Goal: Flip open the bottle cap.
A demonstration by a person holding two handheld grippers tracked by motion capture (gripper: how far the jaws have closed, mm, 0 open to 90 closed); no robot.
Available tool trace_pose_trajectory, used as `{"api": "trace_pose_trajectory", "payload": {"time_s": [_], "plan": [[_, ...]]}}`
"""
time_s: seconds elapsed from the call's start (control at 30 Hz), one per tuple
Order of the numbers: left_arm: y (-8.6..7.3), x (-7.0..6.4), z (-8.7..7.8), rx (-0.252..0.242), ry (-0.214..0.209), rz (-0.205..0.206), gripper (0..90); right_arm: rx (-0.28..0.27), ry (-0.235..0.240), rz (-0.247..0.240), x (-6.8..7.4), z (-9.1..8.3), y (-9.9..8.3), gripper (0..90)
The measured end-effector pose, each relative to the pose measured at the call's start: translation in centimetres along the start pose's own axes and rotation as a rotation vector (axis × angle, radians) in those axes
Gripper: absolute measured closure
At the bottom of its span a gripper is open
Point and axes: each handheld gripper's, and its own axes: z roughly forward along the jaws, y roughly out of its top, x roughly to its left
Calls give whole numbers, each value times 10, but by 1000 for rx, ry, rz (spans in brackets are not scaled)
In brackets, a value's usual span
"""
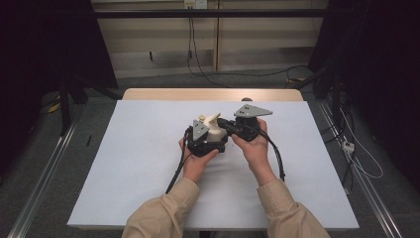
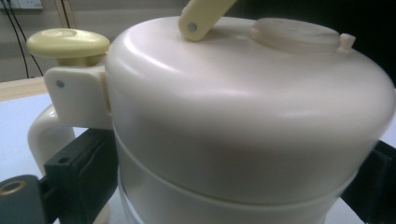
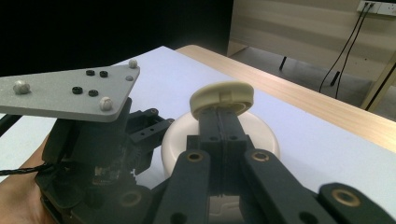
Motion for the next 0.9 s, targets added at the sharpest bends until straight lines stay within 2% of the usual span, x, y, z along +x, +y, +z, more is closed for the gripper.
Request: {"api": "trace_pose_trajectory", "payload": {"time_s": [0.9], "plan": [[0,0,0,1,0,3,51,-9,-8,-9,-4,5,4,900]]}}
